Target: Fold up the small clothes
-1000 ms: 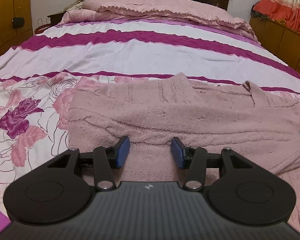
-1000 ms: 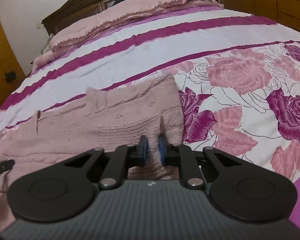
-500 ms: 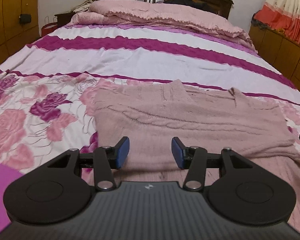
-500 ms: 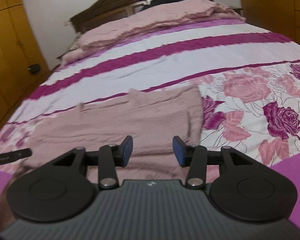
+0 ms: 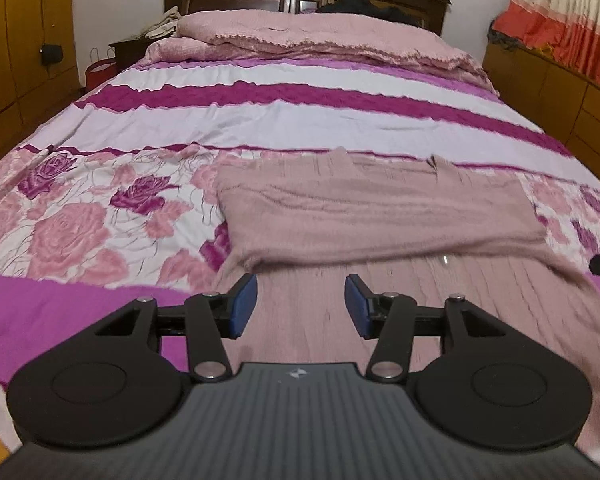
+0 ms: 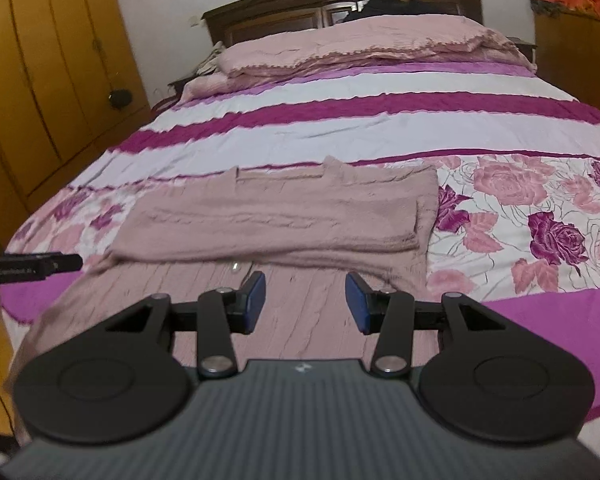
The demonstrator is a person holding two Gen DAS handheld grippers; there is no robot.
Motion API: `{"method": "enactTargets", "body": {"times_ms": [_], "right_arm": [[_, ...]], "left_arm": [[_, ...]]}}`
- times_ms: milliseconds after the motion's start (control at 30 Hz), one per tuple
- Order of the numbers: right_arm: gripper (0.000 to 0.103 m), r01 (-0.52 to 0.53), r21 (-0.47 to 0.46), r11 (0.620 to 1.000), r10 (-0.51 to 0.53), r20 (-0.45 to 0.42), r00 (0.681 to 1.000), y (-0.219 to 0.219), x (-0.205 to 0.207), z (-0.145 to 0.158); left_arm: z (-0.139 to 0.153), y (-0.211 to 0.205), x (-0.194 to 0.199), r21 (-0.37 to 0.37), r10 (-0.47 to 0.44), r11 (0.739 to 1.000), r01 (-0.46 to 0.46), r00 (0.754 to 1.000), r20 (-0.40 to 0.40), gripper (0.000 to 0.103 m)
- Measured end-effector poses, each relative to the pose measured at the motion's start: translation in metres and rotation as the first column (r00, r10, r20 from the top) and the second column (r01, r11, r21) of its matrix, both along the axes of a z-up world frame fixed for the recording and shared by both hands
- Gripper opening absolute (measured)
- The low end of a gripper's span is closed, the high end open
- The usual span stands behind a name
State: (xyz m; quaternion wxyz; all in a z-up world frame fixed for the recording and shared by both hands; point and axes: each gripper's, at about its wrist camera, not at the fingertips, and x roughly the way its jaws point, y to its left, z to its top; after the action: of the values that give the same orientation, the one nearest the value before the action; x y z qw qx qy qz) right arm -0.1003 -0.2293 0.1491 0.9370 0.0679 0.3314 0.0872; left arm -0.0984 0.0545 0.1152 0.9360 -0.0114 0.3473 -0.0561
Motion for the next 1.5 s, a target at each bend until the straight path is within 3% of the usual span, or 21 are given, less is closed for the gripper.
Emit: {"method": "enactTargets", "body": {"times_ms": [200,500,600,1000,1133,1333,1500], "right_arm": [[0.047,-0.118,-0.104,0.987,0.117,-0.021,0.993,0.017,-0.024,-0.002],[0.048,-0.288,-0.211,0.934,0.275,-0.087,0.957,0.045,-0.054,-0.007],[0.057,-0.317,-0.218,0.923,0.3,-0.107,0.948,0.047,-0.062,-0.009],[0.057,-0.424,-0.246,0.872,0.367,-0.247,0.897,0.055,-0.082,-0.025],[0.057,-0.463,-0.277,0.842,0.391,-0.278,0.878,0.062,-0.086,-0.032],[0.057,-0.467,-0.343,0.815,0.391,-0.271,0.88,0.067,-0.086,-0.038],[0.057,-0.495,-0.357,0.792,0.416,-0.279,0.866,0.071,-0.089,-0.039]], "left_arm": [[-0.008,0.002,-0.032,-0.035,-0.092,0.995,0.09,0.992,-0.083,0.062],[-0.019,-0.002,-0.076,0.086,-0.2,0.974,0.211,0.972,-0.125,0.07],[-0.024,-0.004,-0.089,0.12,-0.239,0.959,0.257,0.96,-0.146,0.071],[-0.038,-0.018,-0.126,0.168,-0.373,0.899,0.404,0.909,-0.188,0.072],[-0.044,-0.025,-0.127,0.212,-0.387,0.881,0.423,0.902,-0.191,0.075],[-0.05,-0.038,-0.122,0.291,-0.385,0.856,0.428,0.902,-0.193,0.076],[-0.049,-0.041,-0.125,0.298,-0.419,0.838,0.457,0.889,-0.186,0.076]]}}
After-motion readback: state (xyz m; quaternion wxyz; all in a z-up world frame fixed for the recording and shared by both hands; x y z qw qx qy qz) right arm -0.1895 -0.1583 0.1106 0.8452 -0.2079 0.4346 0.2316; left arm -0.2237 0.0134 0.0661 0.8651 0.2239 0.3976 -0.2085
